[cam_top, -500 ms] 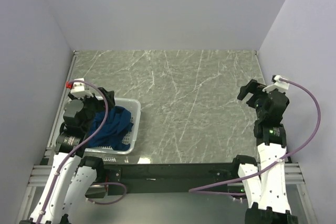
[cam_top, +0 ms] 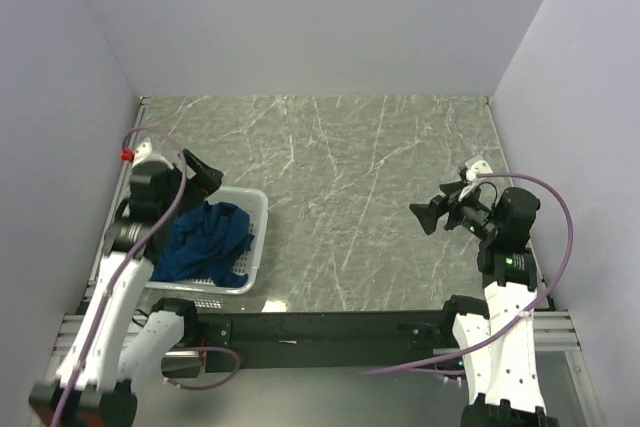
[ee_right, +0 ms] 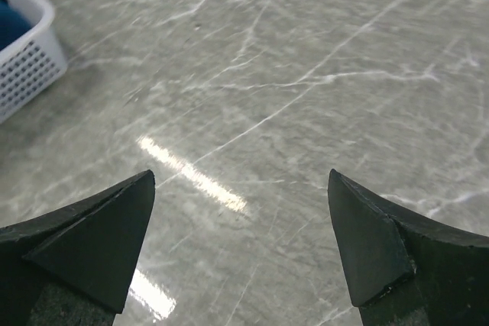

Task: Fold and stack the t-shirts
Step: Grab the tshirt from the pile

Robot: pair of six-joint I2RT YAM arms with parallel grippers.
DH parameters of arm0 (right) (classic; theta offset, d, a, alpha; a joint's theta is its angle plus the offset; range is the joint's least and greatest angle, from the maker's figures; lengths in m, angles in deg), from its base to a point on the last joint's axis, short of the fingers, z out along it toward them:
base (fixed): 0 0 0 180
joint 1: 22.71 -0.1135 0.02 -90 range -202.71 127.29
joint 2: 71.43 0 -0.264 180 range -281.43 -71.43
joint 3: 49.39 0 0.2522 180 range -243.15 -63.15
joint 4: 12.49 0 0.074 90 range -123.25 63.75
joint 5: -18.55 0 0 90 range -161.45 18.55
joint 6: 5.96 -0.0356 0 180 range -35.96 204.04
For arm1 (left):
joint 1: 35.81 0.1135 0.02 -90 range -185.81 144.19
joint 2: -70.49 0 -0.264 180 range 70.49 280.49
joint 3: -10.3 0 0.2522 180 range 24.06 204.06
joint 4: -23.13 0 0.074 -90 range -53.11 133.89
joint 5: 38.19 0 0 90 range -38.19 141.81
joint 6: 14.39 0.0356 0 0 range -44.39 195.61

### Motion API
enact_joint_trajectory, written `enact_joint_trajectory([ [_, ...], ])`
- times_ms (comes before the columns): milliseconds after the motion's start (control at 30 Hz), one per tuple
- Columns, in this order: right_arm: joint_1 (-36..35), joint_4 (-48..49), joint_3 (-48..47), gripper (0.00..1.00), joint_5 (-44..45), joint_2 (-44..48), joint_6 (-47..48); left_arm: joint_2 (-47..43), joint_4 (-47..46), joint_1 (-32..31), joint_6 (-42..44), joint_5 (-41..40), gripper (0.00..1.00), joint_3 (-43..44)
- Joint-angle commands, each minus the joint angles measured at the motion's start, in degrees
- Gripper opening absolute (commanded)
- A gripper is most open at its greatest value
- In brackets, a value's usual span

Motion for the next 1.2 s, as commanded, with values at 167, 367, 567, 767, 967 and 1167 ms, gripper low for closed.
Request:
enact_joint_trajectory([
  [167, 0.58, -2.96, -1.01, 1.0, -4.7, -1.4, 5.84, 21.7, 17.48, 2.08, -19.16, -6.65, 0.86, 5.7],
  [367, 0.58, -2.52, -0.48, 1.0, -2.84, 0.89, 5.49, 25.05, 16.96, 2.08, -22.51, -8.68, 0.86, 3.16],
  [567, 0.49, -2.61, -0.83, 1.0, -2.41, 0.54, 5.32, 31.81, 11.25, 2.17, -19.88, -8.51, 0.54, -0.1],
  [767, 0.67, -2.96, -0.83, 1.0, -1.26, 0.62, 5.32, 25.63, 11.67, 2.17, -14.0, -7.97, 0.01, 3.5],
  [967, 0.58, -2.52, -0.83, 1.0, -0.91, 0.62, 4.97, 2.69, 2.13, 2.08, -3.26, 3.59, 0.01, 14.13],
  [1167, 0.76, -2.61, -1.1, 1.0, 0.23, -0.78, 5.31, 9.74, -31.34, -0.02, -18.09, 36.47, 0.01, 21.95],
])
